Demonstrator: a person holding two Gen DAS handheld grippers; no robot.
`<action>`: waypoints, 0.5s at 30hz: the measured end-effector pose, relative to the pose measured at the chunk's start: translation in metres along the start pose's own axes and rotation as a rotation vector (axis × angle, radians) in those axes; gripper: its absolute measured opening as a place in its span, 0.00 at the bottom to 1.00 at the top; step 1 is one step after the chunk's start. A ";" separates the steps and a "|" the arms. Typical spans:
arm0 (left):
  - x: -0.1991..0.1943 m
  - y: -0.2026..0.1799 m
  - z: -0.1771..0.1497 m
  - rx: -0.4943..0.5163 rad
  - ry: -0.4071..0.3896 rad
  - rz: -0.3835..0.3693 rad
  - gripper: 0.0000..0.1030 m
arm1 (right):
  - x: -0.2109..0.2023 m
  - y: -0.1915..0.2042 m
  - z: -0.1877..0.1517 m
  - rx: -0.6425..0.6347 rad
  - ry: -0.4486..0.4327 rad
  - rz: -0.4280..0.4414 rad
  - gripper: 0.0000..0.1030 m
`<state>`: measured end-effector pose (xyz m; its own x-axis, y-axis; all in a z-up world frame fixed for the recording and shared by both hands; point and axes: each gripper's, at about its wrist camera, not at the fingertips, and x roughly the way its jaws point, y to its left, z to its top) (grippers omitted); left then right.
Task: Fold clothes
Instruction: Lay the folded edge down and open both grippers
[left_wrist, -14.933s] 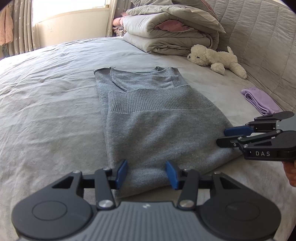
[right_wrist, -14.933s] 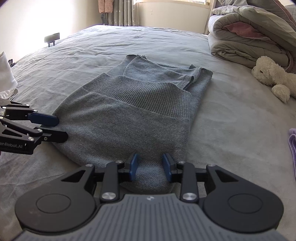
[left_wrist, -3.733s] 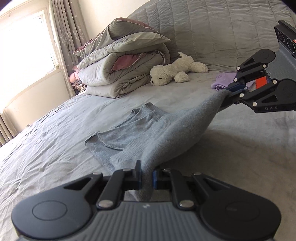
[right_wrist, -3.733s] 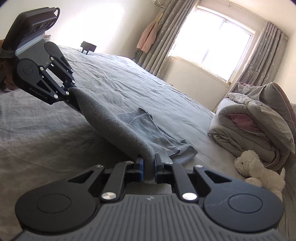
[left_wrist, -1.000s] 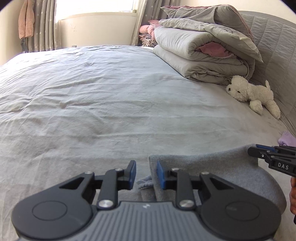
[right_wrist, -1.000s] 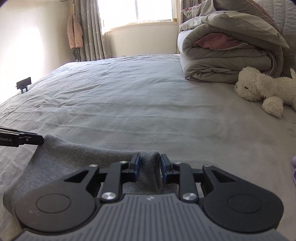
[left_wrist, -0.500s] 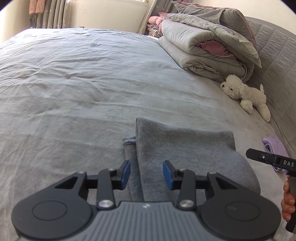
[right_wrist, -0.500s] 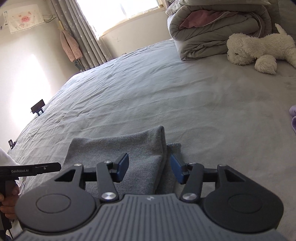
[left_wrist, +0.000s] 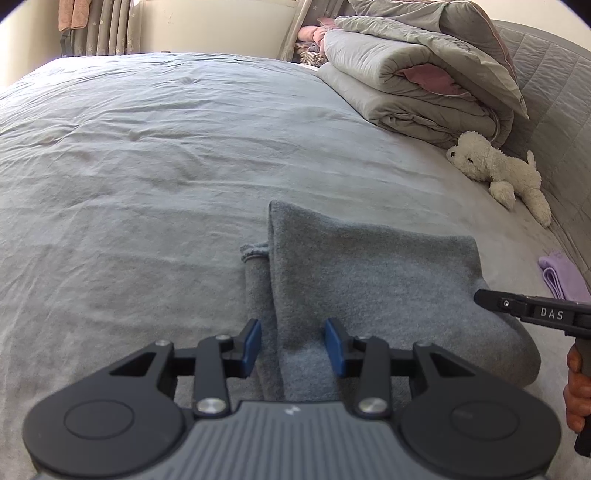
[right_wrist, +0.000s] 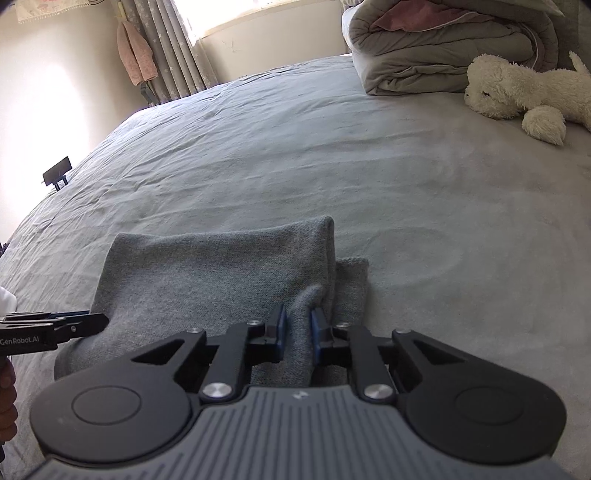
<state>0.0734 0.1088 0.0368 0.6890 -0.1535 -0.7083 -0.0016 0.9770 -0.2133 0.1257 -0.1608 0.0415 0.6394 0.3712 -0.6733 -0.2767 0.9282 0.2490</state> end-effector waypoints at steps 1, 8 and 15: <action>0.001 0.000 0.000 0.002 -0.001 0.002 0.38 | 0.003 0.002 0.000 -0.012 0.002 -0.008 0.15; -0.006 0.000 0.002 -0.001 -0.011 0.025 0.41 | -0.006 0.006 -0.001 -0.069 -0.013 -0.056 0.20; -0.037 -0.025 0.003 0.080 -0.111 0.015 0.42 | -0.052 0.035 -0.006 -0.180 -0.110 0.041 0.25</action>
<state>0.0507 0.0903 0.0705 0.7654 -0.1257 -0.6312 0.0423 0.9884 -0.1456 0.0784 -0.1481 0.0808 0.6969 0.4186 -0.5823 -0.4213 0.8960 0.1399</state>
